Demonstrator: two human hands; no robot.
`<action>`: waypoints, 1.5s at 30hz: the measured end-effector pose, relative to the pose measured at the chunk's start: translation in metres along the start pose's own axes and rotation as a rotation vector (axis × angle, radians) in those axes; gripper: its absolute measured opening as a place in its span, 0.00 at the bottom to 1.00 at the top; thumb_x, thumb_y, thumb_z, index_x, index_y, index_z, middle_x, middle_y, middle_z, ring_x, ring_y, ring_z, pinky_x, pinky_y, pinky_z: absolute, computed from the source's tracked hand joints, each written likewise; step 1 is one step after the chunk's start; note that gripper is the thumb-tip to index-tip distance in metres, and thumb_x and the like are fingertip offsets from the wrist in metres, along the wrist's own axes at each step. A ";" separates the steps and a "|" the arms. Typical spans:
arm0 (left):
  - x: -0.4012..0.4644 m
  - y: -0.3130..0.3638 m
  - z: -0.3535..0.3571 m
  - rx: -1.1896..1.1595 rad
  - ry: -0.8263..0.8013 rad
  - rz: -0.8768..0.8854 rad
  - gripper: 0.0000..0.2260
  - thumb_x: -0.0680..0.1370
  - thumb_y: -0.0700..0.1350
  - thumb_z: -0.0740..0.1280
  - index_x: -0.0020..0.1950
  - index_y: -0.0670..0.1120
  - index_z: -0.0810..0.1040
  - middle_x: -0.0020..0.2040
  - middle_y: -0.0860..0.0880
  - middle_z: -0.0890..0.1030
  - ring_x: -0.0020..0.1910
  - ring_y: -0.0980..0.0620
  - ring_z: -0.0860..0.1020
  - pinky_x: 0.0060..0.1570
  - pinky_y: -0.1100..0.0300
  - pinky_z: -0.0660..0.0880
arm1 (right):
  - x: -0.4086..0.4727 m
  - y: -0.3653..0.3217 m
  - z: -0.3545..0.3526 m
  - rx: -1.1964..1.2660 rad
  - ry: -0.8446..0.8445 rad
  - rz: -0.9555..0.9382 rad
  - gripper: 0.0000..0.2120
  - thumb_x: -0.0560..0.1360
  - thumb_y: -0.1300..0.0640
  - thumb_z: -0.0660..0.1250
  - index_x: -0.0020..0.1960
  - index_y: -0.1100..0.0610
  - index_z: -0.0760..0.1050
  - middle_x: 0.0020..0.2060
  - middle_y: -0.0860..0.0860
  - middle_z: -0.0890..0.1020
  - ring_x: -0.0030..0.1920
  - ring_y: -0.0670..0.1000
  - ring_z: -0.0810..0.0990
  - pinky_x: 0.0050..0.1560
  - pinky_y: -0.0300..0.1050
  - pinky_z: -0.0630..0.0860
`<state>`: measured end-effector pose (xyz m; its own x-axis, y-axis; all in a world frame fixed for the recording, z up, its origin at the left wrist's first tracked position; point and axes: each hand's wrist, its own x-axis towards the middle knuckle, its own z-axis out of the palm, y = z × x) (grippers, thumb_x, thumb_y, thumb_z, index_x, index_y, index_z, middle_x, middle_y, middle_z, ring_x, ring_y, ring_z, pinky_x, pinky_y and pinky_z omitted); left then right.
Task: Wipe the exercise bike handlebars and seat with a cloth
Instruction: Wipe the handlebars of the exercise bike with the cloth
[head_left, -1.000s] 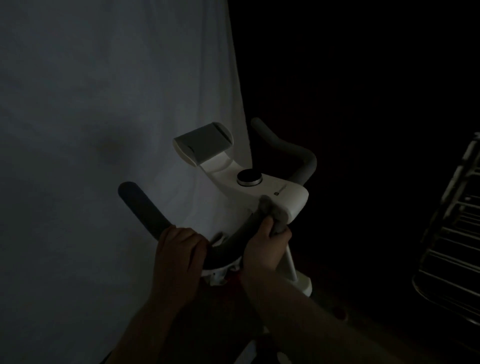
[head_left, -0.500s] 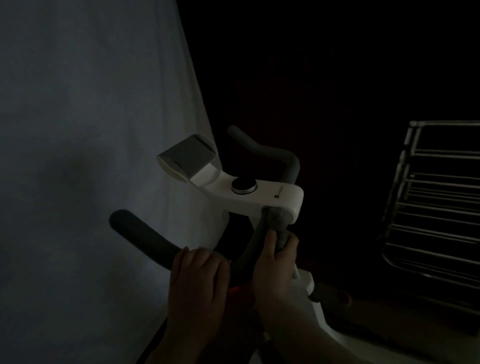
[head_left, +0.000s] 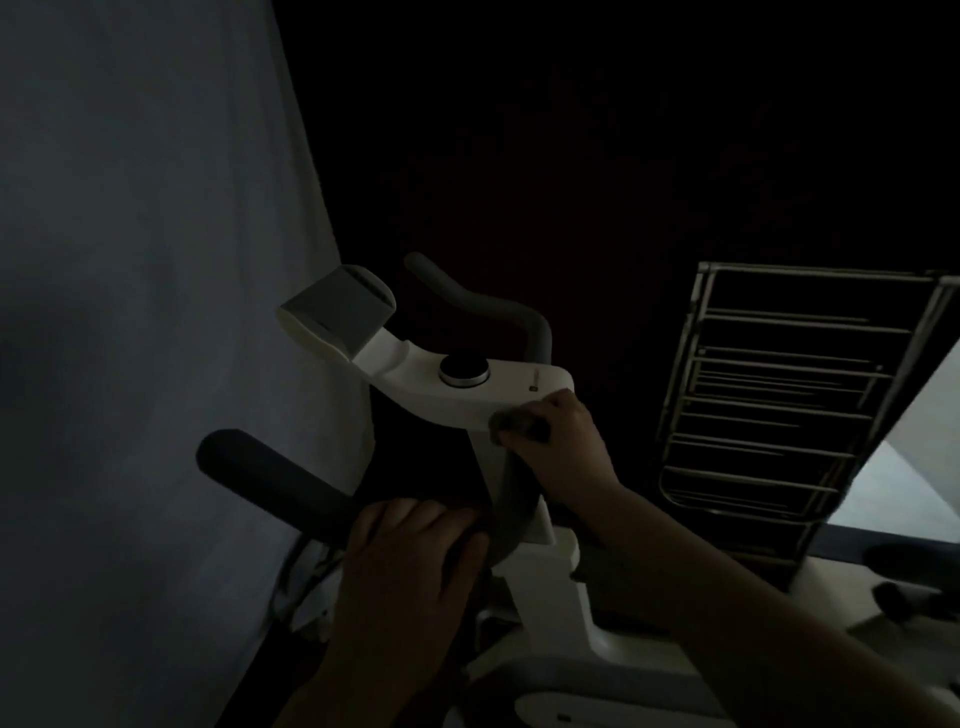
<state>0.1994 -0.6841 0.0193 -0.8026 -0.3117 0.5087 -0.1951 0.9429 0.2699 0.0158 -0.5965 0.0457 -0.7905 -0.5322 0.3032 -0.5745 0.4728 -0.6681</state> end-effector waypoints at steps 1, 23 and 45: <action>0.000 0.000 0.000 0.004 0.001 -0.001 0.16 0.78 0.58 0.53 0.52 0.57 0.80 0.46 0.61 0.79 0.48 0.56 0.77 0.53 0.59 0.62 | -0.009 -0.001 -0.004 -0.023 -0.038 -0.060 0.16 0.73 0.48 0.70 0.57 0.54 0.79 0.50 0.45 0.67 0.57 0.49 0.69 0.56 0.46 0.73; -0.005 0.013 0.003 0.046 0.010 -0.082 0.15 0.77 0.56 0.54 0.50 0.53 0.77 0.46 0.58 0.77 0.49 0.55 0.74 0.59 0.59 0.60 | -0.090 -0.043 0.025 0.844 0.338 0.598 0.19 0.78 0.47 0.62 0.67 0.50 0.70 0.60 0.48 0.69 0.62 0.52 0.71 0.58 0.44 0.69; -0.001 0.021 0.002 0.032 0.055 -0.085 0.12 0.77 0.55 0.55 0.48 0.55 0.77 0.45 0.62 0.75 0.47 0.58 0.71 0.54 0.55 0.64 | -0.042 -0.014 0.033 0.850 0.278 0.589 0.20 0.80 0.51 0.59 0.71 0.50 0.64 0.67 0.54 0.65 0.67 0.57 0.67 0.66 0.54 0.67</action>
<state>0.1948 -0.6643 0.0230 -0.7506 -0.3958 0.5291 -0.2795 0.9158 0.2885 0.0640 -0.6040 0.0195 -0.9774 -0.1500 -0.1491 0.1647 -0.0980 -0.9815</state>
